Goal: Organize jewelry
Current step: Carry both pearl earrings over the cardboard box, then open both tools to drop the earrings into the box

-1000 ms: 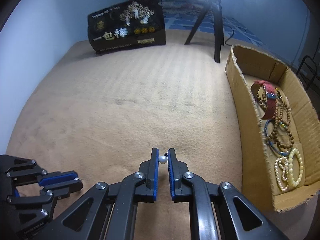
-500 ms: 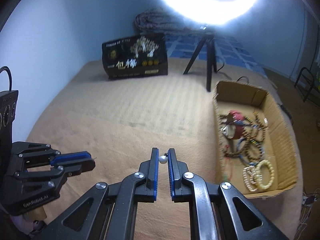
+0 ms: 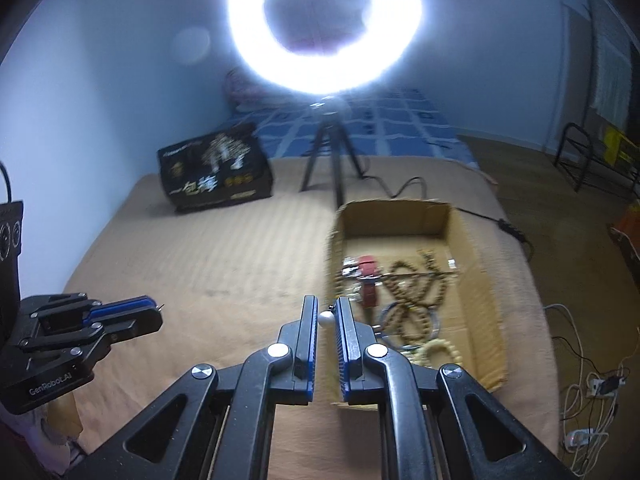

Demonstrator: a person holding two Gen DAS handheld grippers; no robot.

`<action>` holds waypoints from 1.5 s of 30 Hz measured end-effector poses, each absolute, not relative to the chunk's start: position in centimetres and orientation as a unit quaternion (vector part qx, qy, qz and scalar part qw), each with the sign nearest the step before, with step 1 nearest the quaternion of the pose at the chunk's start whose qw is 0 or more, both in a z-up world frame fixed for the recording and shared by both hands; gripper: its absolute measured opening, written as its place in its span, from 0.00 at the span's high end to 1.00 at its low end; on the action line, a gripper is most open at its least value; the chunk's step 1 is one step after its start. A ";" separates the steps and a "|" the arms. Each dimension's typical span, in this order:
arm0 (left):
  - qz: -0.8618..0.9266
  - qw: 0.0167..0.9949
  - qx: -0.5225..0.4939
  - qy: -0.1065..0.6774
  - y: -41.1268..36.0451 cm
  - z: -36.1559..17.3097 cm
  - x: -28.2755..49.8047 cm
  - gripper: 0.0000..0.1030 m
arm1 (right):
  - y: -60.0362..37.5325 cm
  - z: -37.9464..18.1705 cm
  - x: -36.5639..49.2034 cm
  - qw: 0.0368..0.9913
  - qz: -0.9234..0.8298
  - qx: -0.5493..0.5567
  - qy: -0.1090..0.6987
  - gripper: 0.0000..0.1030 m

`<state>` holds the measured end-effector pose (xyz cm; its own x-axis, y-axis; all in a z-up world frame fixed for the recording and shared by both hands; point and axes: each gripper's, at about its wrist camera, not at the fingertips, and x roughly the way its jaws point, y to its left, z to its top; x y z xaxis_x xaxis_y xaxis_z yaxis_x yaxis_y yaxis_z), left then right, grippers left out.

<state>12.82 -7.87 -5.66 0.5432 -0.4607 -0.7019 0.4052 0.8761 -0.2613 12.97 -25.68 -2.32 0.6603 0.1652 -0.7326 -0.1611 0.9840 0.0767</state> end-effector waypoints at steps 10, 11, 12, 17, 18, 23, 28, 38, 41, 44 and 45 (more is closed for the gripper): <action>-0.268 0.873 -0.038 0.407 -12.4 -5.4 14.5 0.94 | -31.0 -2.1 14.2 0.916 0.046 0.027 0.398 0.94; -0.269 0.872 -0.038 0.407 -12.9 -5.5 14.7 0.94 | -31.4 -2.2 14.4 0.915 0.044 0.029 0.399 0.94; -0.270 0.871 -0.039 0.408 -13.2 -5.6 14.8 0.94 | -31.6 -2.3 14.6 0.915 0.043 0.030 0.399 0.94; -0.270 0.865 -0.044 0.420 -14.6 -6.7 15.8 0.94 | -32.8 -3.1 15.8 0.912 0.033 0.034 0.407 0.94; -0.270 0.864 -0.045 0.422 -14.9 -6.9 16.0 0.94 | -32.9 -3.2 15.9 0.912 0.034 0.035 0.407 0.94; -0.266 0.862 -0.044 0.429 -15.9 -7.7 16.5 0.94 | -33.3 -3.9 16.8 0.909 0.033 0.038 0.413 0.94; -0.263 0.858 -0.046 0.440 -16.9 -8.8 17.2 0.94 | -33.7 -4.5 17.7 0.906 0.031 0.046 0.420 0.94; -0.270 0.851 -0.041 0.448 -18.5 -9.8 17.5 0.94 | -34.1 -5.3 18.4 0.900 0.033 0.057 0.430 0.93; -0.272 0.851 -0.040 0.448 -18.8 -9.8 17.5 0.94 | -34.3 -5.4 18.3 0.900 0.031 0.061 0.431 0.92; -0.273 0.852 -0.042 0.446 -19.1 -9.8 17.5 0.94 | -34.4 -5.3 18.3 0.901 0.030 0.063 0.428 0.76; -0.272 0.851 -0.042 0.447 -19.1 -9.8 17.5 0.94 | -34.5 -5.2 18.3 0.902 0.026 0.063 0.426 0.68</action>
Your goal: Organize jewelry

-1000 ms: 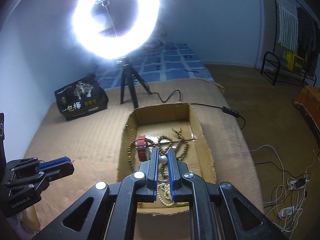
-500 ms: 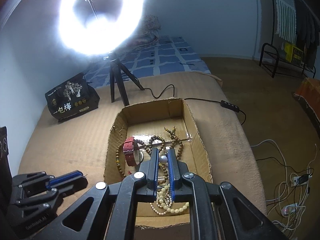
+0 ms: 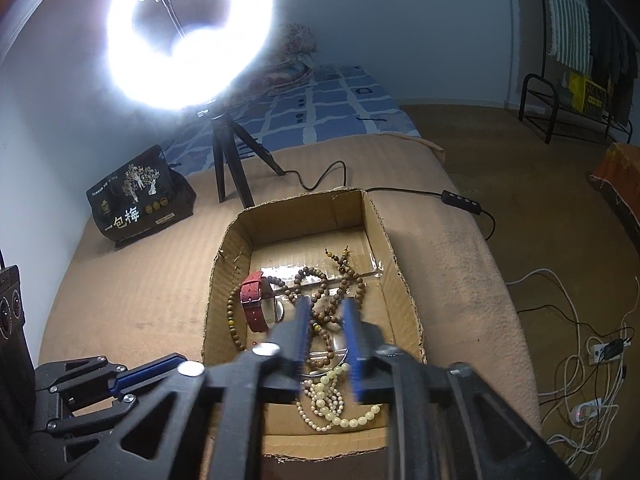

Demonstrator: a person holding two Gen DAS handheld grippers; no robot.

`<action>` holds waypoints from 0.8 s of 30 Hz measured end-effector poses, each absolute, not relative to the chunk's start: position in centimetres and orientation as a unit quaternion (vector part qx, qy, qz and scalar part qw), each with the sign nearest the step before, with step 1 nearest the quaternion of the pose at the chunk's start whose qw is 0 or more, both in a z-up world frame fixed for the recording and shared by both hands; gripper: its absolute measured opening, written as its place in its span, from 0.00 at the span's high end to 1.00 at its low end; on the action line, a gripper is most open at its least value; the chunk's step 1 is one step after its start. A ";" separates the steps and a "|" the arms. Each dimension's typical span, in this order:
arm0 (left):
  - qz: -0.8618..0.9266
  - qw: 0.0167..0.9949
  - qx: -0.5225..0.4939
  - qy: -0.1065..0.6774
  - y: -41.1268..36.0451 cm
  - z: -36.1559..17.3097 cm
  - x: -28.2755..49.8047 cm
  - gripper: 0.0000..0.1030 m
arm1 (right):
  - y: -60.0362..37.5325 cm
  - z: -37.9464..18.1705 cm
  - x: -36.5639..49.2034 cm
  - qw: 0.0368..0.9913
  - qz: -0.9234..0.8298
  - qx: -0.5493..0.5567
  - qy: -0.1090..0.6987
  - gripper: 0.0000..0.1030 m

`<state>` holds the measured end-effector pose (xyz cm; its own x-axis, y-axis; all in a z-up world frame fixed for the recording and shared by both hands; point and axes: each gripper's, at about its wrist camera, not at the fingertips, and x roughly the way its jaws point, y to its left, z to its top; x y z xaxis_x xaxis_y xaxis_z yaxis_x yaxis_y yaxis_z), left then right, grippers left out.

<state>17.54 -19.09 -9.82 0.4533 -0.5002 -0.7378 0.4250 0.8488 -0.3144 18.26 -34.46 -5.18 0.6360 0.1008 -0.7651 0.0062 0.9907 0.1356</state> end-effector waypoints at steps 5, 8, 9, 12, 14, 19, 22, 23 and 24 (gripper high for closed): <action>-0.262 0.852 -0.038 0.451 -19.0 -10.1 17.6 0.81 | -34.9 -5.0 18.0 0.905 0.013 0.065 0.420 0.46; -0.254 0.857 -0.040 0.448 -18.7 -10.0 17.5 0.57 | -35.0 -4.8 17.8 0.908 0.004 0.062 0.414 0.31; -0.252 0.857 -0.040 0.447 -18.7 -10.0 17.5 0.57 | -35.1 -4.8 17.8 0.909 0.002 0.062 0.413 0.26; -0.249 0.859 -0.038 0.446 -18.5 -9.9 17.5 0.57 | -35.1 -4.5 17.7 0.911 -0.005 0.059 0.408 0.14; -0.245 0.859 -0.036 0.447 -18.4 -9.8 17.4 0.56 | -35.0 -4.5 17.7 0.911 -0.008 0.057 0.408 0.14; -0.233 0.868 -0.026 0.438 -18.2 -9.3 16.9 0.38 | -34.7 -4.4 17.5 0.911 -0.018 0.043 0.409 0.12; -0.229 0.873 -0.023 0.430 -18.0 -8.8 16.5 0.36 | -34.6 -4.2 17.3 0.912 -0.017 0.043 0.407 0.12; -0.228 0.875 -0.022 0.427 -18.0 -8.6 16.4 0.35 | -34.5 -4.0 17.1 0.913 -0.017 0.043 0.406 0.11; -0.227 0.876 -0.021 0.425 -17.9 -8.4 16.2 0.34 | -34.5 -3.9 17.0 0.913 -0.017 0.043 0.405 0.09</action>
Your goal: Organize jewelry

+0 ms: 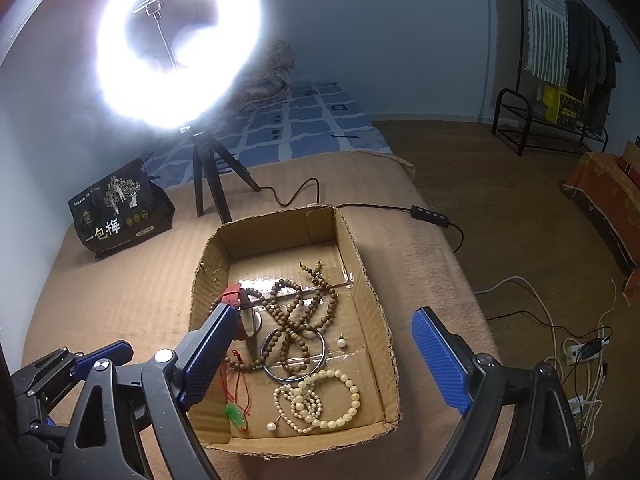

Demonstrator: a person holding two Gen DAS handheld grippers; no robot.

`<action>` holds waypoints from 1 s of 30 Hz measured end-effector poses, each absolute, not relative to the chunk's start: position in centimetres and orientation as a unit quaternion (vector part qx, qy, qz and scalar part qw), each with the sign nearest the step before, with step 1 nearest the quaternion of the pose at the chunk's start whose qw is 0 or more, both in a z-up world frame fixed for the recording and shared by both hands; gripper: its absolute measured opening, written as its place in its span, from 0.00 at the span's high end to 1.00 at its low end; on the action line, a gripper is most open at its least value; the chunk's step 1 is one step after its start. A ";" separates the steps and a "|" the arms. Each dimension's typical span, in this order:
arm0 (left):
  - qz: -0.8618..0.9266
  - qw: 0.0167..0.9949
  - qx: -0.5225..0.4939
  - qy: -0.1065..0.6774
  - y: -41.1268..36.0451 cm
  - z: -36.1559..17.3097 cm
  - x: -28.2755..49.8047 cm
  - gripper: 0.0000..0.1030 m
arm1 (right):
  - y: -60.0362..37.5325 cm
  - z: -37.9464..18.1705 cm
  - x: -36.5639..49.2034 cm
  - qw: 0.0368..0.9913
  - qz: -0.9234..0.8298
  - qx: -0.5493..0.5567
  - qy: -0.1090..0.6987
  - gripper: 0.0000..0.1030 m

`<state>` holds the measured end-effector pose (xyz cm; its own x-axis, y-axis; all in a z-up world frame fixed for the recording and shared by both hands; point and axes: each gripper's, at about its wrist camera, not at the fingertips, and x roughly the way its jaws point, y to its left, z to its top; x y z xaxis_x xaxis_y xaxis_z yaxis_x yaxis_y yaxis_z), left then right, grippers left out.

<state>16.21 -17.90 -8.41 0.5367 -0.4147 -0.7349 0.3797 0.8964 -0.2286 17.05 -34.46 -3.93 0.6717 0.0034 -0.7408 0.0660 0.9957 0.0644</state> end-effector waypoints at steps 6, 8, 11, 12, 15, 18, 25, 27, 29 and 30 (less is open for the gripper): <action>-0.224 0.884 -0.011 0.411 -17.6 -7.6 15.3 0.32 | -33.7 -2.8 16.0 0.921 -0.019 0.029 0.388 0.00; -0.224 0.886 -0.009 0.407 -17.5 -7.3 14.9 0.32 | -33.5 -2.6 15.6 0.922 -0.019 0.029 0.386 0.00; -0.224 0.888 -0.007 0.402 -17.3 -6.8 14.3 0.32 | -33.2 -2.1 15.2 0.923 -0.019 0.028 0.383 0.00; -0.224 0.889 -0.006 0.400 -17.3 -6.7 14.0 0.32 | -33.1 -2.0 15.1 0.924 -0.019 0.026 0.382 0.00; -0.223 0.891 -0.002 0.395 -17.0 -6.2 13.4 0.32 | -32.6 -1.4 14.5 0.926 -0.020 0.021 0.376 0.00; -0.222 0.892 -0.001 0.393 -16.6 -5.7 12.9 0.32 | -32.2 -0.7 13.8 0.928 -0.021 0.019 0.370 0.00; -0.219 0.898 -0.004 0.382 -14.5 -4.1 11.2 0.31 | -31.2 1.1 11.3 0.934 -0.024 0.026 0.355 0.00; -0.221 0.899 -0.006 0.378 -13.8 -3.6 10.6 0.31 | -30.9 1.7 10.6 0.937 -0.026 0.025 0.348 0.00; -0.221 0.902 -0.001 0.371 -13.1 -3.0 9.8 0.31 | -30.4 2.4 9.7 0.940 -0.030 0.017 0.340 0.00; -0.222 0.903 0.001 0.367 -12.9 -2.7 9.5 0.31 | -30.1 2.6 9.4 0.941 -0.031 0.013 0.337 0.00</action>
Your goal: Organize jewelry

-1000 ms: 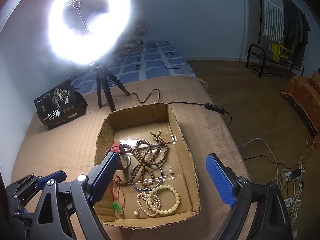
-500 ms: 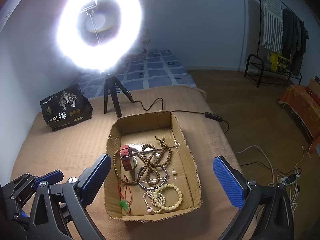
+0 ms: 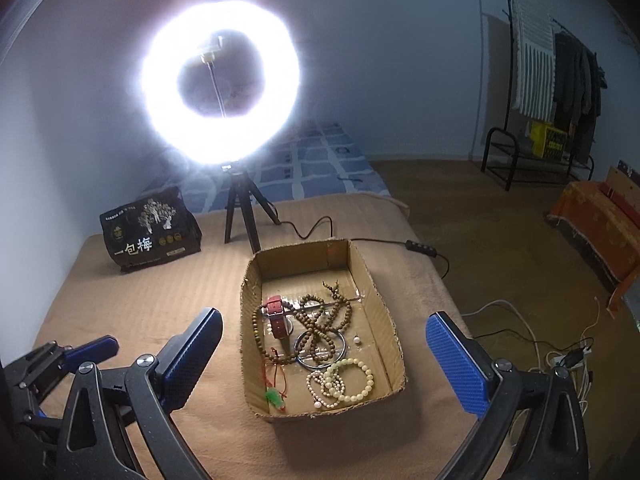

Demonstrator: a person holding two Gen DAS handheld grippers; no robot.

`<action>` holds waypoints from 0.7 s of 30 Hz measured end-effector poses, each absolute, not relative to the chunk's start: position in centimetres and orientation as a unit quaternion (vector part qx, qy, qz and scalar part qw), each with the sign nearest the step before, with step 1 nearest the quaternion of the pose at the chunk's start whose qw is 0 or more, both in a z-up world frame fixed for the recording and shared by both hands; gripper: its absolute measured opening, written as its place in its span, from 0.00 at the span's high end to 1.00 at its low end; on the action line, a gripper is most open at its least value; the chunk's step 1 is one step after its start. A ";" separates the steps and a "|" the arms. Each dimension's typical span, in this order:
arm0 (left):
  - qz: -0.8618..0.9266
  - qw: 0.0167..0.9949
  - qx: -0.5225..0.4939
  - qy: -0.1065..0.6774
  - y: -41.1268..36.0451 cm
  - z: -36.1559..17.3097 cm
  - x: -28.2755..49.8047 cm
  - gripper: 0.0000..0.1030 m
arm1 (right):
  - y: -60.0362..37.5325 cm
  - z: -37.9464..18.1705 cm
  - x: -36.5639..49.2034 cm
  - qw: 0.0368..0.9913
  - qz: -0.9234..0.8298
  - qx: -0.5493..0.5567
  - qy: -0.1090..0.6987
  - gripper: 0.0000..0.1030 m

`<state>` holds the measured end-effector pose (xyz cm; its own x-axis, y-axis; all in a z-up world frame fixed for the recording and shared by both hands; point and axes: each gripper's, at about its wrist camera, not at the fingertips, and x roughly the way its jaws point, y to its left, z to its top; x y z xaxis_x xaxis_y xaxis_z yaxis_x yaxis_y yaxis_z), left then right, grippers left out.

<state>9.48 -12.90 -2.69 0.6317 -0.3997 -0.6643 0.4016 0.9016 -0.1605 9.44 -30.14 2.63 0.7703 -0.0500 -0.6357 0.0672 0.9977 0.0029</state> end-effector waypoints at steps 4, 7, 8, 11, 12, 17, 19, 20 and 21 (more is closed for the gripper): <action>-0.219 0.911 0.016 0.348 -12.0 -1.4 7.8 0.29 | -29.1 3.6 7.9 0.945 -0.032 -0.005 0.325 0.00; -0.218 0.918 0.020 0.332 -11.2 -0.6 6.5 0.18 | -28.3 4.2 6.7 0.948 -0.031 -0.013 0.316 0.00; -0.217 0.920 0.022 0.325 -11.0 -0.2 6.1 0.18 | -28.2 4.4 6.4 0.949 -0.029 -0.011 0.313 0.00; -0.214 0.927 0.027 0.308 -10.4 0.5 4.9 0.17 | -28.2 4.8 5.3 0.952 -0.031 0.001 0.303 0.00; -0.213 0.928 0.027 0.304 -10.3 0.7 4.7 0.16 | -28.1 4.9 5.0 0.953 -0.032 0.006 0.300 0.00; -0.200 0.940 0.027 0.276 -9.6 1.4 3.1 0.04 | -28.0 5.3 3.5 0.958 -0.037 0.018 0.282 0.00; -0.195 0.942 0.036 0.271 -9.6 1.6 2.7 0.04 | -27.7 5.3 3.1 0.960 -0.038 0.011 0.277 0.00; -0.192 0.943 0.040 0.268 -9.6 1.7 2.4 0.03 | -27.6 5.3 3.0 0.960 -0.037 0.007 0.276 0.00; -0.189 0.944 0.042 0.267 -9.6 1.7 2.3 0.02 | -27.6 5.3 2.9 0.960 -0.038 0.005 0.276 0.00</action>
<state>2.31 -9.64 1.67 0.7862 -0.3344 -0.5196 0.3796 0.9249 -0.0210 2.87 -27.57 5.27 0.8447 -0.0698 -0.5306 0.0749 0.9971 -0.0119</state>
